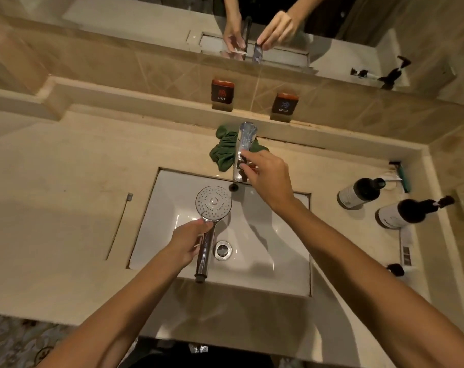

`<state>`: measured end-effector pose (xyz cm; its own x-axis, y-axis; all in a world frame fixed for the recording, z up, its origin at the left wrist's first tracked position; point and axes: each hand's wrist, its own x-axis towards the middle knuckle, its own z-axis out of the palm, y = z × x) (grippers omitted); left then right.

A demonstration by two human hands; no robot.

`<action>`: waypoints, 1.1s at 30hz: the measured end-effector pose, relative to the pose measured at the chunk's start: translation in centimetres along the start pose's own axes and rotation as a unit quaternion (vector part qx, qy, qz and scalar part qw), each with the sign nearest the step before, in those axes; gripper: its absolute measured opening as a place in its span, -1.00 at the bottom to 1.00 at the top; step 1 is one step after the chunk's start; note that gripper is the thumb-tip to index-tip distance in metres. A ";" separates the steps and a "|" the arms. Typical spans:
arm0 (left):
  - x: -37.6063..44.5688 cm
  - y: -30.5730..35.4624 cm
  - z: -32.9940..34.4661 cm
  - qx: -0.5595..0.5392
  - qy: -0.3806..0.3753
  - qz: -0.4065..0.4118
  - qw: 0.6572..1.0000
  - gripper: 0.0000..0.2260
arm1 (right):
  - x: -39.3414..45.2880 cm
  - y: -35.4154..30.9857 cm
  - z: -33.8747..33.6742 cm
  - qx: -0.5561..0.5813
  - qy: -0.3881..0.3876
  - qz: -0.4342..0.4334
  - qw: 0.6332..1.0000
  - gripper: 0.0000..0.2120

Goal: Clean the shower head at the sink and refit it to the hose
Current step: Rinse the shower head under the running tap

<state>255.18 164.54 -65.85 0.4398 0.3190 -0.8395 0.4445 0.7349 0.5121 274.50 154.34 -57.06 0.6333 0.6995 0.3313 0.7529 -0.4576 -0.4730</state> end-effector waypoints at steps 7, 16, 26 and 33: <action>0.8 0.6 1.9 -0.009 -0.009 -0.006 1.000 -0.75 | 2.3 1.6 -0.7 -0.062 -0.061 -0.100 0.991 -0.80; 1.8 -0.7 2.7 0.034 -0.022 -0.045 0.998 -0.66 | 3.7 1.6 -1.1 -0.041 0.018 -0.105 0.993 -0.84; 3.3 -1.2 3.7 0.017 -0.077 -0.082 0.994 -0.55 | -3.3 0.9 3.1 0.161 0.058 0.197 0.965 -0.66; 4.1 -1.4 4.5 -0.014 -0.178 -0.066 0.982 -0.42 | -13.8 1.6 8.2 0.222 -0.125 0.419 0.872 -0.73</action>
<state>259.84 162.14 -69.23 0.6272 -0.0065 -0.7788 0.4969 0.7733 0.3938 265.51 148.44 -69.07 0.8275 0.3450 -0.4430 -0.1325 -0.6468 -0.7511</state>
